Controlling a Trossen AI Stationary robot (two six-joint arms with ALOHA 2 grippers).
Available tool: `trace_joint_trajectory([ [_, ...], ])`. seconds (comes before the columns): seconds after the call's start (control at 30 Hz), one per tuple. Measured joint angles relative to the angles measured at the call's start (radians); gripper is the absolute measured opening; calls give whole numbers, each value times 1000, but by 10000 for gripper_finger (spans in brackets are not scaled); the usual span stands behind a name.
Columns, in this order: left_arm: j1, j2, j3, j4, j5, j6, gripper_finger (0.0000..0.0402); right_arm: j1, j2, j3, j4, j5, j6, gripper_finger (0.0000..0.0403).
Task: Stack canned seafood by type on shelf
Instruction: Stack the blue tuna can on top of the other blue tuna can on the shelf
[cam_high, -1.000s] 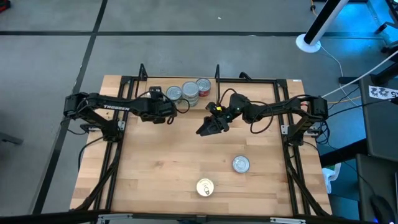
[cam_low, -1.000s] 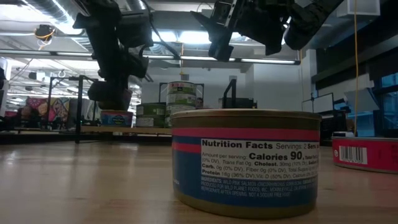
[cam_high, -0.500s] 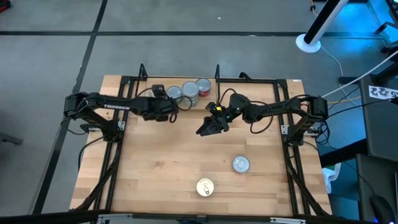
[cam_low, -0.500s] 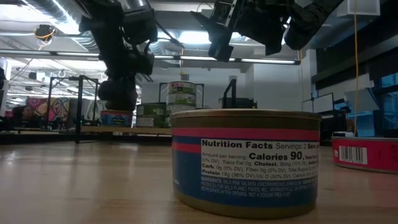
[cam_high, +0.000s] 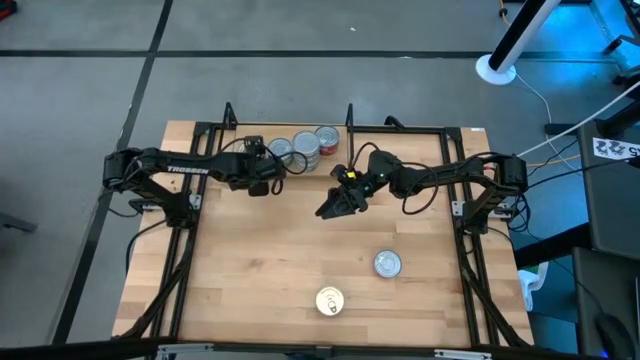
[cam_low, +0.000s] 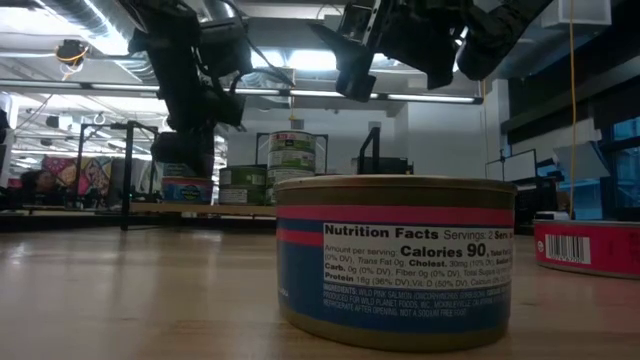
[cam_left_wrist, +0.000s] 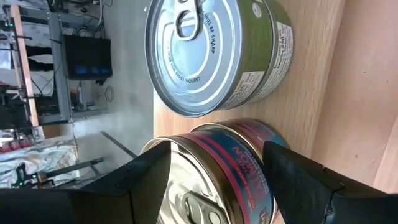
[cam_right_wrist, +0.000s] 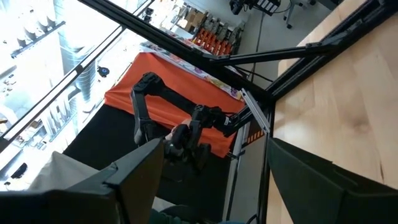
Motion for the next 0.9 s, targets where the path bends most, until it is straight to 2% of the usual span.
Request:
trace_joint_trajectory([
  [0.2,-29,-9,10,-8,1,-11,250,0,0,0,-5,3,-4,289],
  [0.5,-122,-46,96,-39,-2,-65,250,0,-1,1,2,4,-23,289],
  [0.67,-218,-68,159,-57,-2,-231,250,0,-35,1,-17,1,-55,289],
  [0.77,-289,-78,199,-51,15,-369,250,12,-82,1,-97,19,-127,289],
  [0.9,-374,-87,238,-24,143,-584,250,47,-161,1,-325,109,-294,289],
])
